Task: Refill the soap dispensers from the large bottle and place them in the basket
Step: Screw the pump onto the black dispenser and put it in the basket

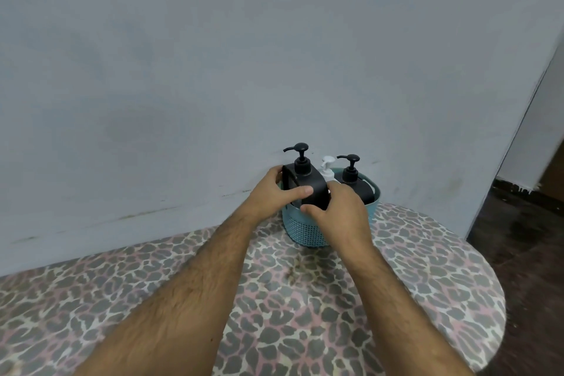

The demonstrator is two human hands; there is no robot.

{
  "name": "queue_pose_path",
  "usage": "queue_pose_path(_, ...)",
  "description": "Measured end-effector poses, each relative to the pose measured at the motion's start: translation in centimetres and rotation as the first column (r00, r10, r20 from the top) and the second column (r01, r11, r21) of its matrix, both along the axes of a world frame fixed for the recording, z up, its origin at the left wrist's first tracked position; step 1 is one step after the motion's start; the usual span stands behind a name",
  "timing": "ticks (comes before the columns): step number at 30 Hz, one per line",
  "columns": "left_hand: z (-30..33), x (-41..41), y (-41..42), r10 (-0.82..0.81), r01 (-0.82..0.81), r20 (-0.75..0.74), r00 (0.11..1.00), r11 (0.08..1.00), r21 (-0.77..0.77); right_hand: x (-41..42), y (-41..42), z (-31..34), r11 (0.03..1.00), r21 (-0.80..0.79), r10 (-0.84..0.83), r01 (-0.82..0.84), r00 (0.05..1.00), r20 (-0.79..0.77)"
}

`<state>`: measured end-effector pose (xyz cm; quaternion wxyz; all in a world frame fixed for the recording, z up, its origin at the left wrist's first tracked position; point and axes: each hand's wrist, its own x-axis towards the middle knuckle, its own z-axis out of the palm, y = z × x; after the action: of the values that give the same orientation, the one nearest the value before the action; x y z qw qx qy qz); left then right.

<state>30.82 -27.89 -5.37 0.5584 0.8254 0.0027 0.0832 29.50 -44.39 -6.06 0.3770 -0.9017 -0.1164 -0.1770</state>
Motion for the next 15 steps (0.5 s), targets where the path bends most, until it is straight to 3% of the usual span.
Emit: queue_pose_path(15,0.03,-0.24,-0.39,0.006,-0.004,-0.011,1.0,0.989,0.149,-0.5,0.01,0.23,0.992,-0.128,-0.017,0.019,1.0,0.019)
